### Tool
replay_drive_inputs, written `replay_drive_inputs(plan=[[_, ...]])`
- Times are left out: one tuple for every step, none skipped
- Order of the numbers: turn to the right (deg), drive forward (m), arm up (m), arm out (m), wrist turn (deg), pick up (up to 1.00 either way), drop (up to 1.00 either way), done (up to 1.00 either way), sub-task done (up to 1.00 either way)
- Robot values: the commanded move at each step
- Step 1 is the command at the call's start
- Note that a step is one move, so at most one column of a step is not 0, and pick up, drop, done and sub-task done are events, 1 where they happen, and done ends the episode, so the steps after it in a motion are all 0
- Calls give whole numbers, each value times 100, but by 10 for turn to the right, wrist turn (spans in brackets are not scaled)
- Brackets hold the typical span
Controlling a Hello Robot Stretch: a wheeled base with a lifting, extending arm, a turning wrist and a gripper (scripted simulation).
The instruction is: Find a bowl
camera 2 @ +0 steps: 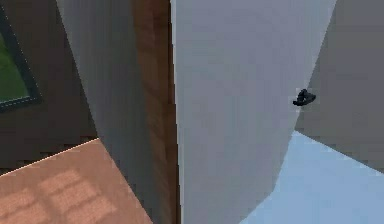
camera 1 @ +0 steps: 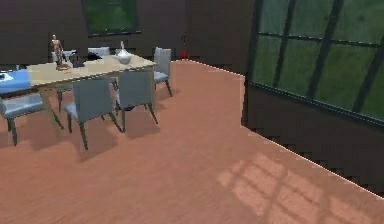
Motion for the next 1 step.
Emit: replay_drive_inputs(plan=[[0,100,0,0,0,0,0,0,0]])
